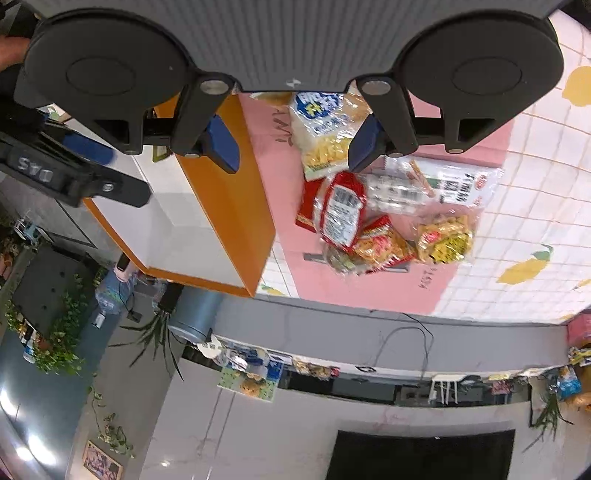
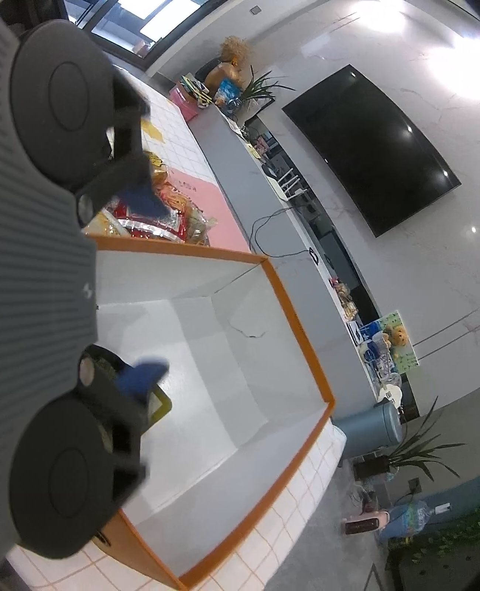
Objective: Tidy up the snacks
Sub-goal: 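Grasp the blue-printed potato-chip bag with the left tool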
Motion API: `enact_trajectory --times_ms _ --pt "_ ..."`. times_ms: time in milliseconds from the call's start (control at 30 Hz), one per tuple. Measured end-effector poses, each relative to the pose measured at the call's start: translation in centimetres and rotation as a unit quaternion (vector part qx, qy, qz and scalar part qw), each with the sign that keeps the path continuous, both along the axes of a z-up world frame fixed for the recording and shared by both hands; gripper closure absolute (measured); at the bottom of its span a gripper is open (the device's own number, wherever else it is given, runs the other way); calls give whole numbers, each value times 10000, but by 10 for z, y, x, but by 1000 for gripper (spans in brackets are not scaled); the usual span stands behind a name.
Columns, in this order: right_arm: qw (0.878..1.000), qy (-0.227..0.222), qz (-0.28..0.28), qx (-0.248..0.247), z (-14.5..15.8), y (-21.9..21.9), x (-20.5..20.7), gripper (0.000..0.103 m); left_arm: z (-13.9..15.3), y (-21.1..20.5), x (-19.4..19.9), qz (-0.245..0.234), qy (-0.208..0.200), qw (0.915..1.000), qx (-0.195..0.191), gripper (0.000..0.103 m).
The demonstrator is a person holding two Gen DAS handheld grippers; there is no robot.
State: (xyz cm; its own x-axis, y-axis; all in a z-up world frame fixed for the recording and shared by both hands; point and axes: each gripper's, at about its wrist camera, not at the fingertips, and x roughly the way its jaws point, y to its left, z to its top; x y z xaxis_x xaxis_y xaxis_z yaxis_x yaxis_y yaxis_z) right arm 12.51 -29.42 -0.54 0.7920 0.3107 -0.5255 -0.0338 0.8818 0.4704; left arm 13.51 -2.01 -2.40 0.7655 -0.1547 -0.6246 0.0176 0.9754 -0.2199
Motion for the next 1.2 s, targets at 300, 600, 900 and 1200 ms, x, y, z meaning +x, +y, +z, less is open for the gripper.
enact_trajectory --times_ms 300,600,900,1200 --pt "9991 -20 20 -429 11 22 -13 3 21 22 -22 184 -132 9997 95 23" --pt "9986 -239 203 -426 16 44 -34 3 23 36 -36 106 245 9996 79 15" --pt "9987 -142 188 -453 7 45 -36 3 -14 33 -14 -124 994 9947 -221 14" --pt "9993 -80 330 -157 8 32 -33 3 -49 9 29 32 1578 9870 -301 14"
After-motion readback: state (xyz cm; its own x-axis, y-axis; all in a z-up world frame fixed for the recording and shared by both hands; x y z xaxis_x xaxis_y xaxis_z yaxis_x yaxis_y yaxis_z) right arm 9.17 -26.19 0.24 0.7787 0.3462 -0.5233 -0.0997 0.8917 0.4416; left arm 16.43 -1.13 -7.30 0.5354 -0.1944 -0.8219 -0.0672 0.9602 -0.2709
